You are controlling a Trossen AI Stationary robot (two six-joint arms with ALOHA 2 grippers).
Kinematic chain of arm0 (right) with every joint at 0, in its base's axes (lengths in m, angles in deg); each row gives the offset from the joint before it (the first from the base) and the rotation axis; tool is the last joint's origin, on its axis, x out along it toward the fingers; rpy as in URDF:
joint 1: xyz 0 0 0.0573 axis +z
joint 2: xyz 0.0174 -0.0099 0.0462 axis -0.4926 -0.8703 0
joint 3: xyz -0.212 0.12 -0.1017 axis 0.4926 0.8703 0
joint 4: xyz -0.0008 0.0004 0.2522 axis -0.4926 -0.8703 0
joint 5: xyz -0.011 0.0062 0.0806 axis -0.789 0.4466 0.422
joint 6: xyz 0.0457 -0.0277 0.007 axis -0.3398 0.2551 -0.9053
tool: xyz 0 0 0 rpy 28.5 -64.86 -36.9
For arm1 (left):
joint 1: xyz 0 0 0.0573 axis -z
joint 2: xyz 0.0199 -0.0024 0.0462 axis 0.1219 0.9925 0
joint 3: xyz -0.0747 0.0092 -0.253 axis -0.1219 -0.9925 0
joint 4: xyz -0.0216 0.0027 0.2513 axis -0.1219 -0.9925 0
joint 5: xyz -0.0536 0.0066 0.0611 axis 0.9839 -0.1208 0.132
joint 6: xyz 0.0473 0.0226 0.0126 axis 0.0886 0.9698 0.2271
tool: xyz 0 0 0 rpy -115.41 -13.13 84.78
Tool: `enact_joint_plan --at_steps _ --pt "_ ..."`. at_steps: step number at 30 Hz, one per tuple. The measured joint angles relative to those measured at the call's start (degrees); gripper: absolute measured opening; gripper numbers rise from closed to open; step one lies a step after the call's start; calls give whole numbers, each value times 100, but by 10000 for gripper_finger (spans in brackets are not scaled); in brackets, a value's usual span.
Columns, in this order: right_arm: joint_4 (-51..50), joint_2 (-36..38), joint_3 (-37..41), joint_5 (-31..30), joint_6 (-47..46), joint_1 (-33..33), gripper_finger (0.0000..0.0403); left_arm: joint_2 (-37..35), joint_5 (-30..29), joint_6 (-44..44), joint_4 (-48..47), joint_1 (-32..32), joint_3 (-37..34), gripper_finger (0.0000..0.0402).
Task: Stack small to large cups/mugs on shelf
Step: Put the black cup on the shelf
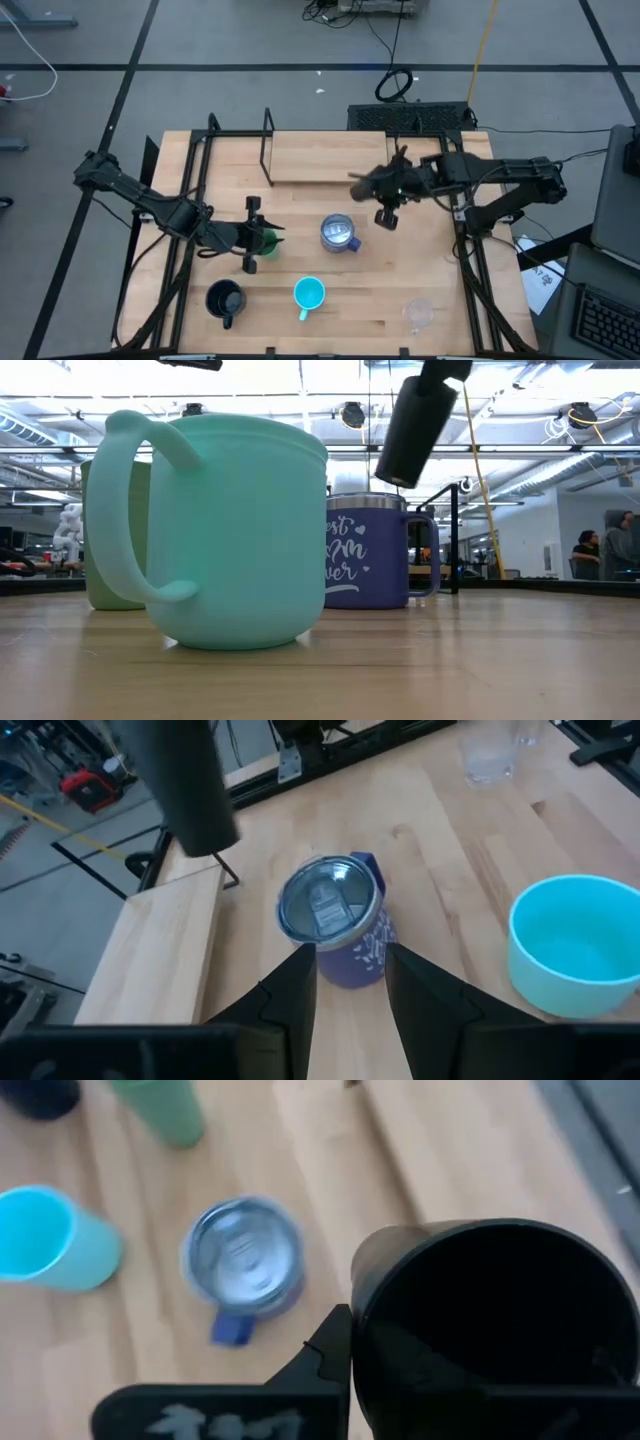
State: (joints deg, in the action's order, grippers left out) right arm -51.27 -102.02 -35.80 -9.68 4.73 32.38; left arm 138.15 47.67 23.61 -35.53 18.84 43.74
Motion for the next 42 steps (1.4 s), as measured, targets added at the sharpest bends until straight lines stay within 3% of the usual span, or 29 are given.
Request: enact_joint_plan --at_steps 7,11,17,27,42 --pt "352 -10 -279 -69 706 -782 2 0 3 78 36 -331 0 124" --pt "463 -200 -601 -64 560 -1460 2 0 65 52 34 -536 0 124" --pt "73 -1092 -1620 252 1045 -2182 2 11 104 -184 30 -756 0 124" --pt "-1401 -2791 -3542 412 1530 -2781 2 13 110 -246 -44 -782 0 124" --pt "-1613 -3117 -3668 711 1489 -3290 2 17 112 -154 296 -782 -177 124"
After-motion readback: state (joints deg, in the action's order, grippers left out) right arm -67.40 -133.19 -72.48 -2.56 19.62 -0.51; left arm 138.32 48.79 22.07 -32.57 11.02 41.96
